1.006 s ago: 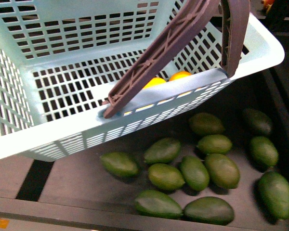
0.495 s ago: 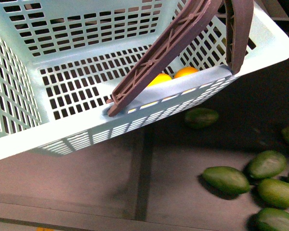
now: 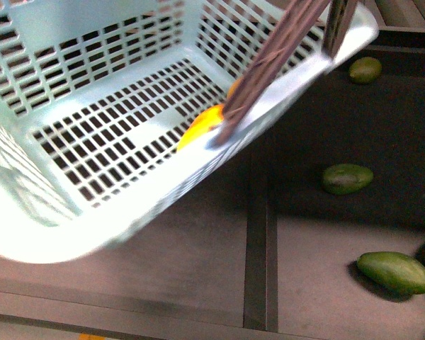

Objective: Pick lemon and mango into basket

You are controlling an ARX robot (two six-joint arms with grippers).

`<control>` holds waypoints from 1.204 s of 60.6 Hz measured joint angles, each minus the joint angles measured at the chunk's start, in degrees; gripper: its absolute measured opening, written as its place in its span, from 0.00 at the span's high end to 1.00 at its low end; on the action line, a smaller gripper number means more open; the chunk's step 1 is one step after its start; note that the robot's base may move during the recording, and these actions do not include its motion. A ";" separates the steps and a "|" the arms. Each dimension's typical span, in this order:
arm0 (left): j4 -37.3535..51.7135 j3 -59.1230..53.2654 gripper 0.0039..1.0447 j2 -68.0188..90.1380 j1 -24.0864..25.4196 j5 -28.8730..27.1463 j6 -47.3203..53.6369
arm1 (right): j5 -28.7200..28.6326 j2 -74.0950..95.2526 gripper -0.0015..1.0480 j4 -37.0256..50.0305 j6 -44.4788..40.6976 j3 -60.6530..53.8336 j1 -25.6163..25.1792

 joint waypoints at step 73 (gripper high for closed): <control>-7.48 9.97 0.50 19.89 11.85 -0.09 -13.97 | 0.04 0.00 0.08 0.00 0.00 0.00 0.00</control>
